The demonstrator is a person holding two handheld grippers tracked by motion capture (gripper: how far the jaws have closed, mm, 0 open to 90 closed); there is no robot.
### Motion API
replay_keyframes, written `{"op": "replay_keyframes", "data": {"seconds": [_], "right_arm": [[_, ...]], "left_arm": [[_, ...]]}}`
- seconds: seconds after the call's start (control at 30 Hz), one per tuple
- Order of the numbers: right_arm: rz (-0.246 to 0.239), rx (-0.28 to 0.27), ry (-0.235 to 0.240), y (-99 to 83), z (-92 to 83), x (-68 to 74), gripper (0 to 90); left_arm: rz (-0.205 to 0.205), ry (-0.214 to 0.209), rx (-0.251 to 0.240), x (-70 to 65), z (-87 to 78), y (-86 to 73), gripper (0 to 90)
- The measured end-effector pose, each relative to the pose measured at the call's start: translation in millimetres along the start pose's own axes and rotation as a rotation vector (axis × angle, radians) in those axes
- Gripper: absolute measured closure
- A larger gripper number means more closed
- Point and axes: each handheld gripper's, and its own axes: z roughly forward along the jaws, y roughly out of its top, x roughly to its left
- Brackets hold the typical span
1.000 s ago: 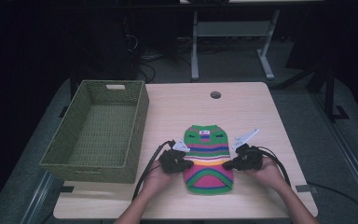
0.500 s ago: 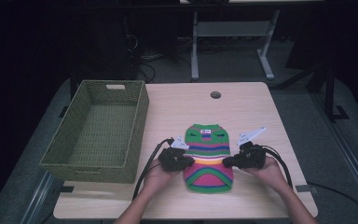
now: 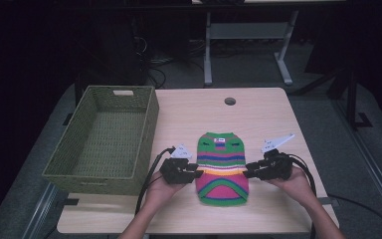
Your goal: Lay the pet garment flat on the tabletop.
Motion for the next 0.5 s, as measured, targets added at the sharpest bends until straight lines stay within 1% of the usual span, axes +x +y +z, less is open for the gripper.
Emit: {"op": "replay_keyframes", "data": {"seconds": [0.03,0.13,0.17,0.2,0.27,0.33,0.37,0.43,0.47,0.5], "right_arm": [[0.005,0.002,-0.002,-0.4,-1.2,-0.3,58.7],[0.014,-0.001,-0.012,-1.9,-4.8,-0.5,54.5],[0.014,-0.005,-0.015,-2.5,-6.1,-0.7,52.7],[0.017,-0.005,-0.018,-2.9,-7.8,-0.7,52.0],[0.018,-0.017,-0.022,-5.2,-11.5,-0.7,50.7],[0.027,-0.021,-0.027,-7.8,-14.1,-0.6,49.7],[0.027,-0.024,-0.028,-9.8,-15.5,-1.0,49.6],[0.038,-0.028,-0.031,-14.1,-18.5,-1.6,47.8],[0.041,-0.03,-0.033,-16.2,-20.2,-2.2,46.7],[0.047,-0.034,-0.034,-18.3,-21.7,-2.3,46.1]], "left_arm": [[-0.008,0.0,-0.003,-0.7,-1.3,-1.0,62.6],[-0.012,-0.004,-0.008,-1.7,-4.4,-2.8,58.9],[-0.004,-0.002,-0.008,-1.4,-5.2,-3.2,57.0],[-0.006,0.001,-0.011,-2.2,-5.9,-3.5,55.7],[0.005,0.007,-0.01,-2.8,-7.7,-4.0,53.6],[-0.006,0.006,-0.018,-3.9,-8.8,-5.0,50.5],[-0.004,0.005,-0.011,-4.1,-9.8,-5.4,49.5],[-0.005,0.001,-0.016,-4.9,-10.5,-6.7,48.2],[-0.013,-0.004,-0.014,-5.7,-10.8,-7.5,47.4],[-0.005,0.0,-0.016,-5.9,-11.2,-8.4,46.3]]}}
